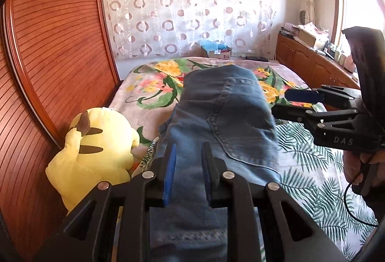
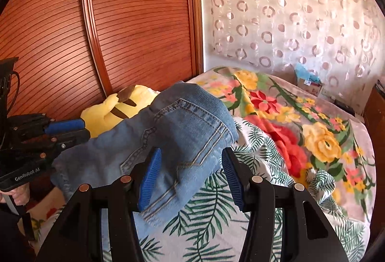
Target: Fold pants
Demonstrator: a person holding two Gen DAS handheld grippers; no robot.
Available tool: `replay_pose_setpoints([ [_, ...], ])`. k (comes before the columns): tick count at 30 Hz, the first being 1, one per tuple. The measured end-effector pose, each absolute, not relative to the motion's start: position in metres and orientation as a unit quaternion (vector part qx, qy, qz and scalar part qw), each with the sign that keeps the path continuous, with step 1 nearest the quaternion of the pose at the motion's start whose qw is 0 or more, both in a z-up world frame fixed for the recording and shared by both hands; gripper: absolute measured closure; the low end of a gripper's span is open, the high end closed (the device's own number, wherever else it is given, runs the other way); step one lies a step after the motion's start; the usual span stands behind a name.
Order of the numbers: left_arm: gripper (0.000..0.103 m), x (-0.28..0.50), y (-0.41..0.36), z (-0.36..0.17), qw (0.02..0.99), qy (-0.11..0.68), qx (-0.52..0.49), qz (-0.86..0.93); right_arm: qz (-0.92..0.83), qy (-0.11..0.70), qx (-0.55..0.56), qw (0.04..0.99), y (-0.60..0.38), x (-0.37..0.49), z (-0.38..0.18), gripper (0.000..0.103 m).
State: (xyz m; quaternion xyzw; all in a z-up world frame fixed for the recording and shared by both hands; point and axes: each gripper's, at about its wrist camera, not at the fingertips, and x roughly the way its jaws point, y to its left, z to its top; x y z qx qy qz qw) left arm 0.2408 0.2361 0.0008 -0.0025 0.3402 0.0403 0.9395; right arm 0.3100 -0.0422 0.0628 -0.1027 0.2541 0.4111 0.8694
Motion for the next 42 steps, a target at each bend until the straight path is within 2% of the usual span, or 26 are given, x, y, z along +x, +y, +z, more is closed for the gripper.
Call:
replay_pose_setpoints([
  [5,0.050,0.225,0.226,0.006,0.943,0.330,-0.003,0.032,0.413,0.237,-0.096,0.874,-0.057,0.291,0.070,0.049],
  [11,0.049,0.219,0.229,-0.005,0.939,0.340,-0.014,0.045,0.410,0.228,-0.089,0.879,-0.062,0.293,0.065,0.049],
  [12,0.046,0.216,0.228,-0.006,0.939,0.341,-0.016,0.043,0.408,0.226,-0.086,0.880,-0.065,0.292,0.065,0.049],
  [13,0.042,0.214,0.227,-0.007,0.939,0.340,-0.021,0.041,0.406,0.226,-0.082,0.882,-0.069,0.289,0.065,0.049],
  [15,0.021,0.207,0.221,-0.008,0.942,0.334,-0.028,0.034,0.400,0.225,-0.074,0.885,-0.079,0.281,0.067,0.049],
  [22,0.019,0.176,0.169,0.005,0.954,0.300,-0.010,0.011,0.364,0.208,-0.050,0.907,-0.153,0.218,0.075,0.049],
  [24,0.010,0.164,0.152,0.012,0.959,0.285,-0.006,0.001,0.354,0.200,-0.047,0.912,-0.177,0.198,0.079,0.048],
  [25,0.010,0.157,0.142,0.017,0.962,0.274,-0.006,-0.003,0.348,0.198,-0.047,0.915,-0.187,0.188,0.080,0.046],
  [30,0.009,0.135,0.105,0.036,0.969,0.247,0.006,-0.020,0.325,0.183,-0.043,0.927,-0.232,0.143,0.089,0.040],
  [42,0.009,0.093,0.038,0.072,0.978,0.203,0.019,-0.039,0.265,0.140,-0.026,0.954,-0.263,0.071,0.104,0.039],
])
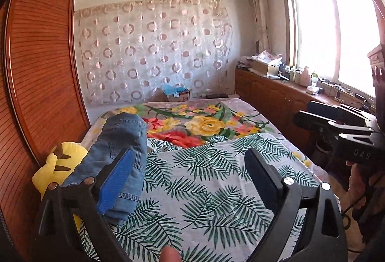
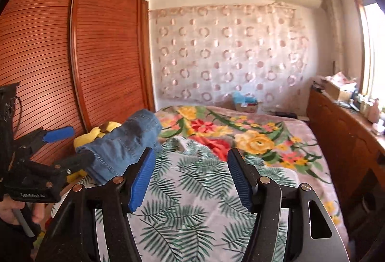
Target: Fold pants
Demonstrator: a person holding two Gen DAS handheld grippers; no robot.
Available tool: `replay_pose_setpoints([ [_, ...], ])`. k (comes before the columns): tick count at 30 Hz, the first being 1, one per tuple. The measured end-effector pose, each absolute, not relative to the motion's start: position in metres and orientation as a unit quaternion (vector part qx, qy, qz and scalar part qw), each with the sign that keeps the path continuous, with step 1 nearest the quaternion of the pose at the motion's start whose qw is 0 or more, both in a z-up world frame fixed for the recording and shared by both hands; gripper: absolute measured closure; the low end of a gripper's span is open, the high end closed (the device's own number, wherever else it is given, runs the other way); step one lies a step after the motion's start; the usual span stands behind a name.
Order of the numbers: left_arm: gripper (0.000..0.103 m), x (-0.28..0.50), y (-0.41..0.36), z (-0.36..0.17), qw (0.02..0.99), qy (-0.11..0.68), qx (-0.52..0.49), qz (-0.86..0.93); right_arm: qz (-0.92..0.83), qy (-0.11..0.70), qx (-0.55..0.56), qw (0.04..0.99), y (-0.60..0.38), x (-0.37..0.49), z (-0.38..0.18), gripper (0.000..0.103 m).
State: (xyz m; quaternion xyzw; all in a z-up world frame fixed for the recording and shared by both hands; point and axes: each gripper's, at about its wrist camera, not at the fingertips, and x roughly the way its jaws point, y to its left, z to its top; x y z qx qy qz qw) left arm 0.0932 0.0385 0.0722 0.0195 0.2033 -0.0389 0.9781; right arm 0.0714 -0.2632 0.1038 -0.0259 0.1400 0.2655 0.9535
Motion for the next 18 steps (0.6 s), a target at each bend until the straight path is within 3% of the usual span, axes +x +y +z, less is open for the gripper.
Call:
replay_pose_setpoints([
  [18,0.009,0.057,0.003,0.090,0.982,0.185,0.016,-0.036,0.204,0.121,0.002,0.972,-0.262,0.019,0.099,0.039],
])
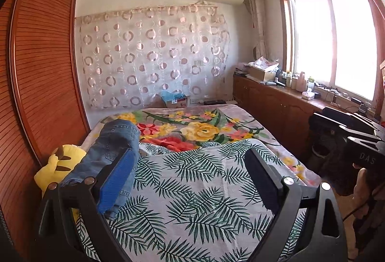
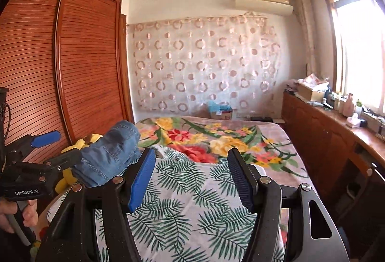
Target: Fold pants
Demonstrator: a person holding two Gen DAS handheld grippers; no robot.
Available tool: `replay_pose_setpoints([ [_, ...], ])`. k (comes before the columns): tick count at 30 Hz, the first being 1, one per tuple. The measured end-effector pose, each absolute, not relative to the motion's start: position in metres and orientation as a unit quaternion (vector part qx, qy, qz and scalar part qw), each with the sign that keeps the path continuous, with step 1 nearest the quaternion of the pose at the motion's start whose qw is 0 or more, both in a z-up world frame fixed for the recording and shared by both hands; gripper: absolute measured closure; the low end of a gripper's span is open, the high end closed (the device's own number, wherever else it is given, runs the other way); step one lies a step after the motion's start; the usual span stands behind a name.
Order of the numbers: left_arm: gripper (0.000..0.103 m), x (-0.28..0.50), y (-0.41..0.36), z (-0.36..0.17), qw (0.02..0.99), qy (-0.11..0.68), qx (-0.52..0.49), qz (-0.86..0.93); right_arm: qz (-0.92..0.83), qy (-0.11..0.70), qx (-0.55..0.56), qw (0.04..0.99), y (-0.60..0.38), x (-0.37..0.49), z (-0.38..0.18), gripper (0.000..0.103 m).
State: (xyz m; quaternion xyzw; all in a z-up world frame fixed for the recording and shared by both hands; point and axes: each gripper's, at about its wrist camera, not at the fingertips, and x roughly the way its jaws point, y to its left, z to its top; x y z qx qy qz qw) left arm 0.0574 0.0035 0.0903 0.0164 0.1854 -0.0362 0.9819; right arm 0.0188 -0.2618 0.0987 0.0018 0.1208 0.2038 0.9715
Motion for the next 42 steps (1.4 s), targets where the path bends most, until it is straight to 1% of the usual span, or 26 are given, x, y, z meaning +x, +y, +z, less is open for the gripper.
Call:
replay_pose_setpoints([
  [13,0.009,0.051,0.002,0.089,0.981,0.189,0.019,-0.025,0.201,0.116,0.009,0.973,-0.252,0.020,0.095,0.039],
  [25,0.009,0.050,0.005,0.086,0.981,0.192,0.018,-0.026,0.202,0.121,0.007,0.972,-0.263,0.011,0.083,0.039],
  [42,0.009,0.049,0.007,0.084,0.982,0.188,0.015,-0.026,0.200,0.122,0.007,0.972,-0.270,0.009,0.086,0.039],
])
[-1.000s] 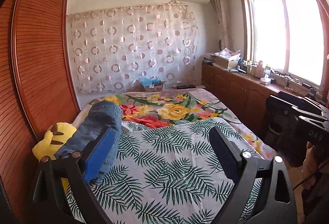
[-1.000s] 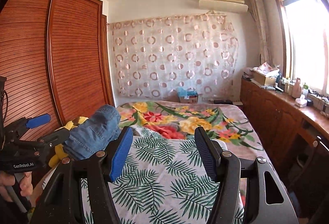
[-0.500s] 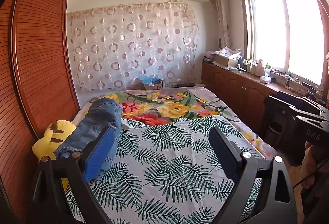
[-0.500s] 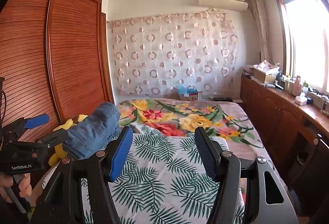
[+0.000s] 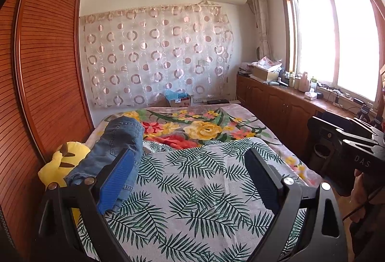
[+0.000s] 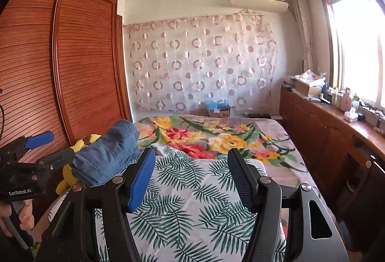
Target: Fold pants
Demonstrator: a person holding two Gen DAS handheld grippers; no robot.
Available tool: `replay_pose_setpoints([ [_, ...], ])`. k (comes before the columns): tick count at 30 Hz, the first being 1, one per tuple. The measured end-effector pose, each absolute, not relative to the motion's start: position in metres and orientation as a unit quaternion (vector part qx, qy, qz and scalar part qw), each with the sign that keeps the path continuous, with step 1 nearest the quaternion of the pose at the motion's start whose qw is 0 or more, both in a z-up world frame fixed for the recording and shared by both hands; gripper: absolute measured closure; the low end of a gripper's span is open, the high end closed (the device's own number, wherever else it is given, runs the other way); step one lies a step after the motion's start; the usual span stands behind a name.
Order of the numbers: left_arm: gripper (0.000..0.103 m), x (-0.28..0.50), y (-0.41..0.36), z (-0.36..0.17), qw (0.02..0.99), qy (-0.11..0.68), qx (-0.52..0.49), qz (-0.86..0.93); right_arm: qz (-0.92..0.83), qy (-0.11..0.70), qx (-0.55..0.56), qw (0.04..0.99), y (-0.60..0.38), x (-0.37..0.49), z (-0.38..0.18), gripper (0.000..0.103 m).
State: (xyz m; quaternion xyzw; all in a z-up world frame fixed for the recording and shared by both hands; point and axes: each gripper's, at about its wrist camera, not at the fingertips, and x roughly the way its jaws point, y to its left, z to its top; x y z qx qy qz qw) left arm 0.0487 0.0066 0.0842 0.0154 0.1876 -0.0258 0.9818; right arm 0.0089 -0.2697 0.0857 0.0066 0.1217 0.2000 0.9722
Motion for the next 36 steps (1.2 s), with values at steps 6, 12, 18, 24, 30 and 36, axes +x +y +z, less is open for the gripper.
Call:
replay_pose_setpoints([
  [6,0.009,0.0474,0.0070,0.0847,0.983,0.184,0.015,-0.025,0.199,0.122,0.008,0.972,-0.2705,0.0066,0.0868,0.039],
  [12,0.009,0.0469,0.0068,0.0852,0.983,0.184,0.015,-0.024,0.197,0.121,0.007,0.973,-0.2712,0.0070,0.0868,0.039],
  [18,0.009,0.0467,0.0067,0.0850,0.983,0.183,0.015,-0.024,0.197,0.120,0.008,0.973,-0.2729,0.0063,0.0878,0.039],
  [24,0.009,0.0468,0.0070,0.0848,0.983,0.184,0.014,-0.024,0.197,0.120,0.008,0.973,-0.2734,0.0064,0.0876,0.039],
  [30,0.009,0.0456,0.0062,0.0858,0.983,0.183,0.014,-0.025,0.199,0.122,0.007,0.972,-0.2720,0.0048,0.0877,0.039],
  [36,0.009,0.0455,0.0064,0.0864,0.983,0.184,0.014,-0.025,0.196,0.123,0.007,0.973,-0.2697,0.0063,0.0878,0.039],
])
